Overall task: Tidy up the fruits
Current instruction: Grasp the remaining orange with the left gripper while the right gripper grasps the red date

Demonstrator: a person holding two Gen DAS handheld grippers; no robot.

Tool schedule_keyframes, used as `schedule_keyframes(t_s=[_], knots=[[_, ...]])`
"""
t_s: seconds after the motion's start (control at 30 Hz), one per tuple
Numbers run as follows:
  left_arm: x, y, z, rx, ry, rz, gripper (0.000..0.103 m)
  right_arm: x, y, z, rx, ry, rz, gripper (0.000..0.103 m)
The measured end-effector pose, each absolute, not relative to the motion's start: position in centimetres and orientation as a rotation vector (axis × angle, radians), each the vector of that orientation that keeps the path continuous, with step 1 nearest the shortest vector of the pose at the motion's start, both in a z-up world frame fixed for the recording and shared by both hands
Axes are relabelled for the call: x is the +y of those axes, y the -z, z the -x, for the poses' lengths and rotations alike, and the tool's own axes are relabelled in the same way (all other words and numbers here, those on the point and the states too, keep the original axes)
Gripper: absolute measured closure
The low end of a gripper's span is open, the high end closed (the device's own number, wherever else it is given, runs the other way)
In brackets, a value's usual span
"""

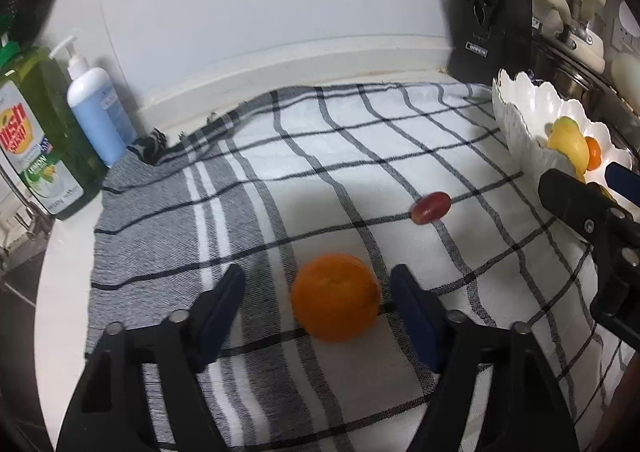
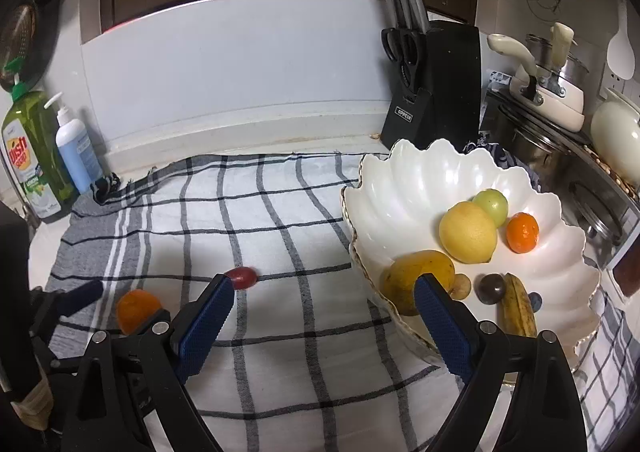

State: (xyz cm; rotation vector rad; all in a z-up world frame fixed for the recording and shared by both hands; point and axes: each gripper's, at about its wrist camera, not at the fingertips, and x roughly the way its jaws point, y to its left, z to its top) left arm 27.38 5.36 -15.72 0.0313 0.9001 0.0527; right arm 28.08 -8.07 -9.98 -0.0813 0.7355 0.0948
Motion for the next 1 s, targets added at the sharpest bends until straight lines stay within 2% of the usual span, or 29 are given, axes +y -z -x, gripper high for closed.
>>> schedule_keyframes(t_s=[0.2, 0.83, 0.93, 1.0], knots=[[5.1, 16.8, -27.7, 0.924, -0.015, -0.028, 0.058, -8.0, 10.5, -28.4, 0.744, -0.096, 0.089, 0.011], [10.3, 14.6, -25.6, 0.849, -0.133, 0.012, 0.060, -2.7, 11.0, -29.9, 0.741, -0.235, 0.164, 0.011], [11.3, 14.7, -25.7, 0.854, -0.148, 0.027, 0.060, -1.8, 11.8, -30.5, 0.762, -0.267, 0.176, 0.018], [11.6, 14.8, -25.7, 0.859, -0.152, 0.031, 0.060, -1.4, 12.5, -31.0, 0.789, -0.292, 0.180, 0.026]])
